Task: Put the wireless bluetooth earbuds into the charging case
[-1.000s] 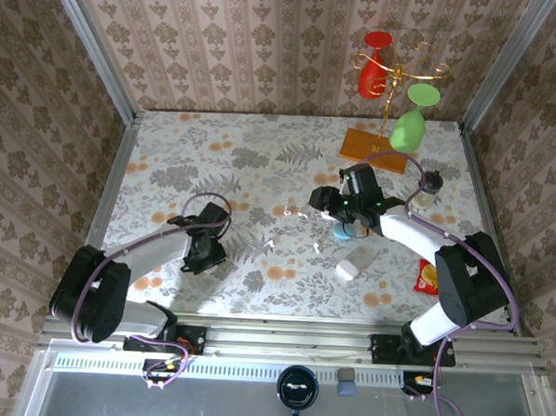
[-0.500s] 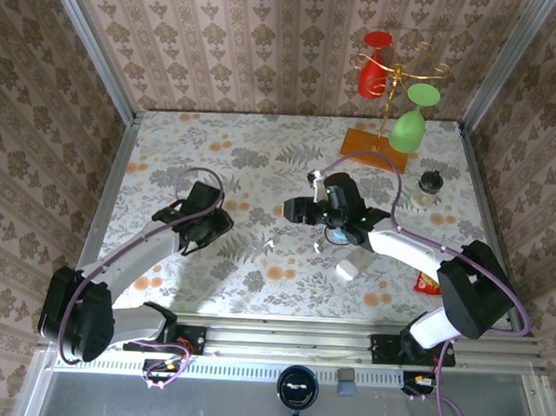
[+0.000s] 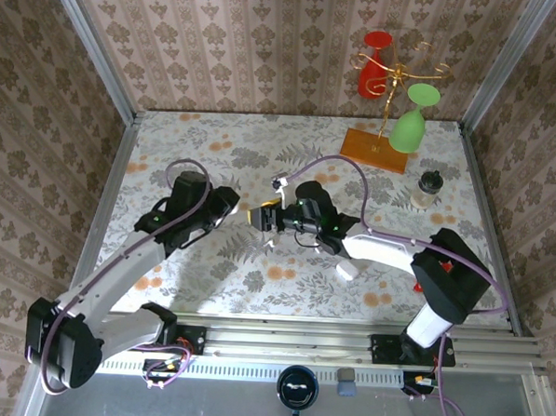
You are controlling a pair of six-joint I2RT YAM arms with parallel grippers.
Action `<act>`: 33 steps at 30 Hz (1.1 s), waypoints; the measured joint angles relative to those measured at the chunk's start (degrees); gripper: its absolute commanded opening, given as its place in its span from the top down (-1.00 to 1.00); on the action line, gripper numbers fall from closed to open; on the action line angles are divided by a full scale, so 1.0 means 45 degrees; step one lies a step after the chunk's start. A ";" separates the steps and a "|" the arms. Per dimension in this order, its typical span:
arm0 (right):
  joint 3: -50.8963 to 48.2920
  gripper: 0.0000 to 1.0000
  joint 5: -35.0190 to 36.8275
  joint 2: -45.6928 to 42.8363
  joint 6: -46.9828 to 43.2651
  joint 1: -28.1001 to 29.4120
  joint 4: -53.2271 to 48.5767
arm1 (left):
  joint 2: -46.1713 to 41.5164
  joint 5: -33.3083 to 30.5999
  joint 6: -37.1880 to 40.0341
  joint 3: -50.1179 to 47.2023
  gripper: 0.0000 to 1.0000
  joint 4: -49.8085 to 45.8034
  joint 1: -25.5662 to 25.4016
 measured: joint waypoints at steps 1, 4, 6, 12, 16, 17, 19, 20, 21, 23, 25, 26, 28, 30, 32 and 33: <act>0.0034 -0.26 -0.0015 0.0121 0.0092 0.0010 0.0185 | -0.0165 0.0053 -0.0083 0.0000 0.33 -0.0005 0.0000; 0.0092 -0.26 -0.0117 0.0311 0.0228 0.0049 0.0690 | -0.0432 0.0228 -0.0355 0.0000 0.35 -0.0010 0.0000; 0.0185 -0.26 -0.0228 0.0374 0.0223 0.0087 0.0903 | -0.0495 0.0321 -0.0534 -0.0034 0.36 0.0005 0.0005; 0.0806 -0.25 -0.0680 0.0631 0.0155 0.0311 0.1185 | -0.0627 0.0466 -0.1112 -0.0515 0.37 0.0189 0.0005; 0.1103 -0.13 -0.0806 0.1030 0.0160 0.0452 0.1195 | -0.0835 0.0413 -0.1258 -0.0525 0.38 0.0185 0.0092; 0.1180 -0.09 -0.0855 0.1122 0.0165 0.0515 0.1205 | -0.0903 0.0408 -0.1277 -0.0534 0.38 0.0180 0.0097; 0.1331 -0.04 -0.0913 0.1321 0.0175 0.0622 0.1287 | -0.1015 0.0413 -0.1326 -0.0539 0.39 0.0180 0.0092; 0.1418 0.00 -0.0952 0.1438 0.0180 0.0661 0.1326 | -0.1049 0.0413 -0.1360 -0.0539 0.40 0.0180 0.0097; 0.1481 0.03 -0.0971 0.1535 0.0180 0.0675 0.1384 | -0.1073 0.0413 -0.1409 -0.0539 0.40 0.0180 0.0097; 0.1554 0.19 -0.1122 0.1700 0.0199 0.0695 0.1545 | -0.1103 0.0418 -0.1545 -0.0554 0.42 0.0180 0.0121; 0.1579 0.34 -0.1239 0.1768 0.0214 0.0719 0.1671 | -0.1117 0.0437 -0.1651 -0.0588 0.42 0.0175 0.0170; 0.1579 0.42 -0.1268 0.1768 0.0214 0.0748 0.1729 | -0.1122 0.0437 -0.1685 -0.0593 0.42 0.0141 0.0175; 0.1579 0.66 -0.1277 0.1768 0.0219 0.0801 0.1802 | -0.1137 0.0398 -0.1700 -0.0593 0.42 0.0121 0.0194; 0.1579 0.79 -0.1287 0.1768 0.0185 0.0801 0.1855 | -0.1171 0.0364 -0.1744 -0.0597 0.41 0.0131 0.0248; 0.1579 0.82 -0.1316 0.1768 0.0131 0.0801 0.1860 | -0.1205 0.0330 -0.1792 -0.0622 0.31 0.0136 0.0253; 0.1579 0.84 -0.1326 0.1768 0.0097 0.0801 0.1851 | -0.1209 0.0325 -0.1797 -0.0646 0.18 0.0146 0.0248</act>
